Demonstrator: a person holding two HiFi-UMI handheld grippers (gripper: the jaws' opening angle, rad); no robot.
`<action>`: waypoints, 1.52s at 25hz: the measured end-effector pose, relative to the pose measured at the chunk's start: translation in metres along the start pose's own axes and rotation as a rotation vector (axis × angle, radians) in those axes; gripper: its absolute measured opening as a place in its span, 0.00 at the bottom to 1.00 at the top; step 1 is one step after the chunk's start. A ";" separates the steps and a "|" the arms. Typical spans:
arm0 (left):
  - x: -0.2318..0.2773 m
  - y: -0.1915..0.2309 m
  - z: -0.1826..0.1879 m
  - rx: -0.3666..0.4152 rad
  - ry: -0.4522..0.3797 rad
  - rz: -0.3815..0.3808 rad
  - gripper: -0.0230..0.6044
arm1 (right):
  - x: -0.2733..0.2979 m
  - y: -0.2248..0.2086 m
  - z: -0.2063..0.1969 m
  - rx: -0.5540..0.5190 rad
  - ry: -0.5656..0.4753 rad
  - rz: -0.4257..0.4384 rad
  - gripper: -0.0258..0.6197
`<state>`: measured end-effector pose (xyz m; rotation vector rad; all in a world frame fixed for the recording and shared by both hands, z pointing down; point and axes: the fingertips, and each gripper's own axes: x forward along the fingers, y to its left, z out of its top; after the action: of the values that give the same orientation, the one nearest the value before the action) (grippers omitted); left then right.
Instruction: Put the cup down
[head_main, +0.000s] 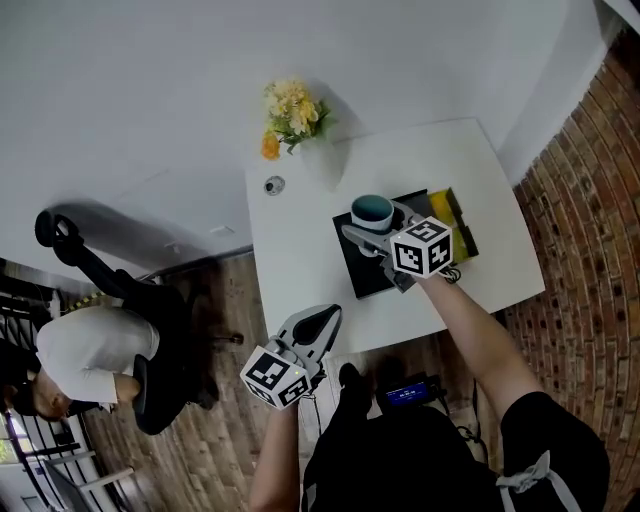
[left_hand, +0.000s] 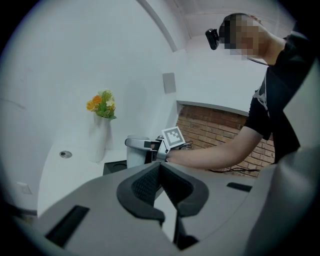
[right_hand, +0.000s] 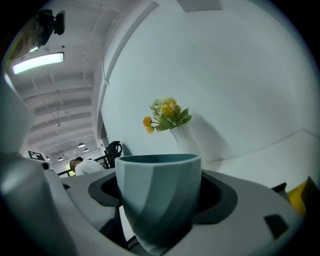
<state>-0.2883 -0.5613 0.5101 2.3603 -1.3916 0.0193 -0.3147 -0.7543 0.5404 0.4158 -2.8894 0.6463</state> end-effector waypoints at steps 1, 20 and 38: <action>0.000 0.002 -0.001 -0.006 0.002 0.005 0.05 | 0.008 -0.003 0.001 -0.012 -0.002 -0.002 0.66; 0.002 0.014 -0.003 -0.031 0.006 0.009 0.05 | 0.022 0.006 -0.021 -0.320 0.031 0.023 0.66; -0.017 0.009 0.003 -0.007 -0.011 0.026 0.05 | 0.013 0.005 -0.032 -0.304 0.098 0.016 0.79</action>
<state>-0.3054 -0.5517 0.5072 2.3398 -1.4256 0.0091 -0.3259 -0.7389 0.5695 0.3092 -2.8339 0.2141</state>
